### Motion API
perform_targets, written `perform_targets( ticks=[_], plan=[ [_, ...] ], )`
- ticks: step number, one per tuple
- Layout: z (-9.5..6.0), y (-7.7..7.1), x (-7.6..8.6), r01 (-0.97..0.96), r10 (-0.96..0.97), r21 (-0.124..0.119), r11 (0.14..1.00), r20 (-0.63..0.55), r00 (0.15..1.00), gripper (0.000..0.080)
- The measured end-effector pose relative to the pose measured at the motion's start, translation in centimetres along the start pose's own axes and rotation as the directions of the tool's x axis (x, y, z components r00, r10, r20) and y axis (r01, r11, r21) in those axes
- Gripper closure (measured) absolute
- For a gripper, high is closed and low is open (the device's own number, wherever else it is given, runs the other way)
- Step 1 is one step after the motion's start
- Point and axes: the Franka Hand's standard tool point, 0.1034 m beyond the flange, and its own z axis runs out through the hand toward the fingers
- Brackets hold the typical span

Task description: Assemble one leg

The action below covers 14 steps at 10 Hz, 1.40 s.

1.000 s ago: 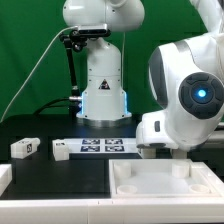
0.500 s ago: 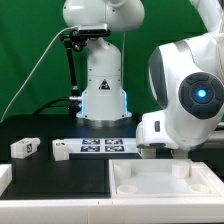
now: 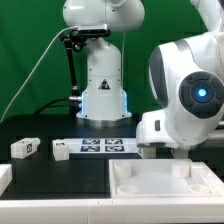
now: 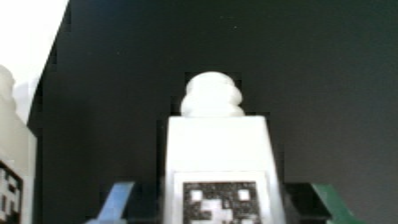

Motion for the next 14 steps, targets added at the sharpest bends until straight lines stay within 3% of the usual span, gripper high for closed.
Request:
perform_targets(
  ticks=[2, 3, 6, 8, 11, 14],
  plan=[
    [-3.4, -0.1, -1.5, 0.007, -0.007, 0.007, 1.000, -0.022, 1.000, 0.0514],
    [-4.1, -0.1, -1.4, 0.008, -0.007, 0.011, 1.000, -0.045, 0.999, 0.0514],
    [-3.9, -0.2, -0.9, 0.007, -0.006, 0.013, 1.000, -0.080, 0.997, 0.0514],
    [-5.7, -0.1, 2.0, 0.060, -0.047, 0.031, 0.998, -0.310, 0.949, 0.0514],
    [-10.1, -0.3, 1.6, 0.092, -0.069, 0.026, 0.995, -0.471, 0.879, 0.0514],
    [-12.9, -1.3, 0.5, 0.097, -0.060, 0.021, 0.995, -0.647, 0.760, 0.0512]
  ],
)
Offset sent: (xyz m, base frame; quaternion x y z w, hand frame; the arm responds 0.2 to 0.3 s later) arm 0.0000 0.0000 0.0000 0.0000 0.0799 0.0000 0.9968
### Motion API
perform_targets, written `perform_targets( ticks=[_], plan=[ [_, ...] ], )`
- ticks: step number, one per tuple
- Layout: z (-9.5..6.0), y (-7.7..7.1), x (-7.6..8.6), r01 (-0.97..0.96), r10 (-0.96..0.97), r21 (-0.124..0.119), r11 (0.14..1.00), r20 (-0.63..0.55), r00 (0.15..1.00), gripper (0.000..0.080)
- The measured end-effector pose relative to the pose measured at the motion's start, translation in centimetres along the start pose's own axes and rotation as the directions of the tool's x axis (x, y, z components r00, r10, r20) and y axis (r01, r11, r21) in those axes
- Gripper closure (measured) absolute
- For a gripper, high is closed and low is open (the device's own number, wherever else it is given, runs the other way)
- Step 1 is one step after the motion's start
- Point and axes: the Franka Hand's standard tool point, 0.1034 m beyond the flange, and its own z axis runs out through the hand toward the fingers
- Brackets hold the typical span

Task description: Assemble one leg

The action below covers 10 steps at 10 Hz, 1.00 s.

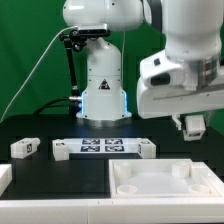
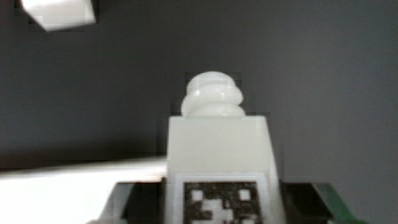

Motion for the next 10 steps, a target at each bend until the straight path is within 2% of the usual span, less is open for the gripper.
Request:
perform_targets(
  ticks=[3, 4, 5, 7, 8, 9, 10],
  plan=[
    [0.1, -0.1, 0.5, 0.021, -0.020, 0.001, 1.000, -0.269, 0.963, 0.0512],
    [0.4, 0.2, 0.7, 0.063, -0.064, -0.014, 0.998, -0.307, 0.949, 0.0512],
    [0.7, 1.0, 1.5, 0.120, -0.125, -0.036, 0.992, -0.317, 0.940, 0.0512],
    [-1.4, 1.5, 3.0, 0.209, -0.224, -0.081, 0.975, -0.352, 0.909, 0.0512],
    [-1.8, 1.9, 3.4, 0.246, -0.266, -0.101, 0.964, -0.361, 0.894, 0.0512],
    [-2.0, 2.4, 3.9, 0.275, -0.297, -0.114, 0.955, -0.360, 0.884, 0.0512],
    [-1.9, 2.2, 3.8, 0.268, -0.290, -0.110, 0.957, -0.360, 0.887, 0.0512]
  ],
)
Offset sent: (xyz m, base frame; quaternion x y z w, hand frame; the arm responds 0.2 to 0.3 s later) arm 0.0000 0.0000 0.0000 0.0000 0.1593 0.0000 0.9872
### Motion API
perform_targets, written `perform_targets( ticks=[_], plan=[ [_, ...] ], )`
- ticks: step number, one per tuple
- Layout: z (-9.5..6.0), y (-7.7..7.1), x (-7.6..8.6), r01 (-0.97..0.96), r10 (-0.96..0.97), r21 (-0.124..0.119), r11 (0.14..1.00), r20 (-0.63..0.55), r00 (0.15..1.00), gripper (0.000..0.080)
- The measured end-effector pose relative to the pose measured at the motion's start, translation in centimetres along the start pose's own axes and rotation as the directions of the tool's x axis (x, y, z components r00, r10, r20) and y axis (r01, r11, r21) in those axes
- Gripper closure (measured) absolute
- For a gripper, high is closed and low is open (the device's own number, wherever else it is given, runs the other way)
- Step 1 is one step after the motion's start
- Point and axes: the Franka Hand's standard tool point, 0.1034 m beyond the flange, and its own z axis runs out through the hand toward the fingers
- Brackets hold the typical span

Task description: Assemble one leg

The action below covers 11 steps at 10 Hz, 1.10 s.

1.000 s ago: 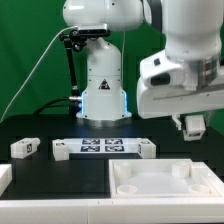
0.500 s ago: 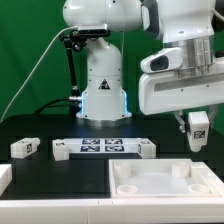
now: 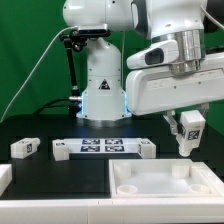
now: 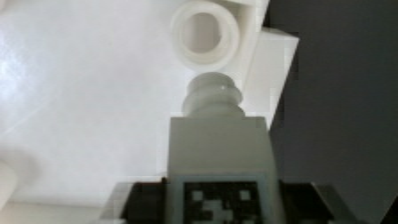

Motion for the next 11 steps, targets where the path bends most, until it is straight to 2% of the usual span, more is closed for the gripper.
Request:
perform_targets(
  ticks=[3, 4, 5, 6, 7, 8, 11],
  plan=[
    [0.1, 0.3, 0.2, 0.006, -0.006, -0.009, 1.000, -0.036, 0.999, 0.0512],
    [0.1, 1.6, 1.8, 0.068, -0.072, -0.038, 0.997, -0.134, 0.988, 0.0512],
    [0.4, 2.7, 2.8, 0.089, -0.099, -0.059, 0.994, -0.181, 0.979, 0.0512],
    [0.4, 2.8, 3.6, 0.095, -0.103, -0.051, 0.994, -0.164, 0.981, 0.0512],
    [0.1, 3.1, 4.9, 0.102, -0.110, -0.053, 0.993, -0.176, 0.978, 0.0512],
    [0.1, 3.3, 5.4, 0.102, -0.110, -0.055, 0.993, -0.184, 0.977, 0.0512],
    [0.3, 3.4, 5.2, 0.100, -0.110, -0.063, 0.993, -0.201, 0.973, 0.0512]
  ],
)
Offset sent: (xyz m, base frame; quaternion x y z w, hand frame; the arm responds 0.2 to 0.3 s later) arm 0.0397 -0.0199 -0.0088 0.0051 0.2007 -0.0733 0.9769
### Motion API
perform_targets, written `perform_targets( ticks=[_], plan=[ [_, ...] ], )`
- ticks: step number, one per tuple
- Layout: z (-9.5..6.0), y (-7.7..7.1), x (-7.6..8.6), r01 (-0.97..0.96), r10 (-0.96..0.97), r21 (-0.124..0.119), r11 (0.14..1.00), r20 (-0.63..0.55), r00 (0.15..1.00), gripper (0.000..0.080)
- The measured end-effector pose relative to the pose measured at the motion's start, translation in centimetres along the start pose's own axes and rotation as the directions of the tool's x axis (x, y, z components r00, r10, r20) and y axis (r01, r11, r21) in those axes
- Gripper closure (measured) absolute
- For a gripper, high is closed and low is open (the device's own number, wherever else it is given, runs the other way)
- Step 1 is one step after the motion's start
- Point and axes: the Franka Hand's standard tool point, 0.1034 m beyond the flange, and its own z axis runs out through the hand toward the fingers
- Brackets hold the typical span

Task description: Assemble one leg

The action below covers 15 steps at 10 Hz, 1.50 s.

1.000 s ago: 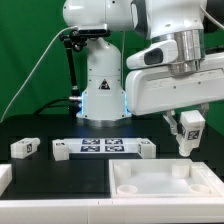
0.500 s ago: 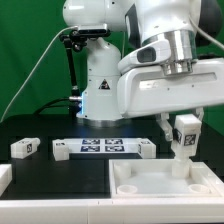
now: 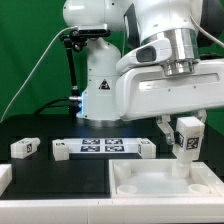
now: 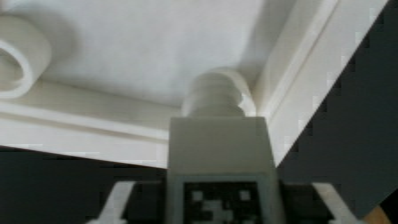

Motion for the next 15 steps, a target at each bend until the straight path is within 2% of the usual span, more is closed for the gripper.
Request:
perform_targets(
  ticks=[1, 2, 3, 4, 5, 8, 11, 15],
  plan=[
    [0.1, 0.0, 0.1, -0.001, 0.001, -0.005, 1.000, -0.016, 1.000, 0.0512],
    [0.4, 0.3, 0.5, -0.003, -0.001, -0.038, 0.999, -0.112, 0.994, 0.0512],
    [1.1, 0.3, 0.2, -0.004, -0.003, -0.047, 0.999, -0.139, 0.990, 0.0512],
    [1.3, -0.1, 0.5, -0.001, -0.003, -0.034, 0.999, -0.114, 0.993, 0.0512],
    [1.7, -0.3, 1.2, 0.003, -0.007, -0.033, 0.999, -0.125, 0.992, 0.0512],
    [2.9, -1.0, 1.3, 0.004, -0.007, -0.025, 1.000, -0.122, 0.992, 0.0512],
    [3.9, -1.2, 0.6, 0.004, -0.008, -0.027, 1.000, -0.126, 0.992, 0.0512],
    [4.3, -0.9, 0.2, 0.001, -0.008, -0.042, 0.999, -0.159, 0.987, 0.0512]
  ],
)
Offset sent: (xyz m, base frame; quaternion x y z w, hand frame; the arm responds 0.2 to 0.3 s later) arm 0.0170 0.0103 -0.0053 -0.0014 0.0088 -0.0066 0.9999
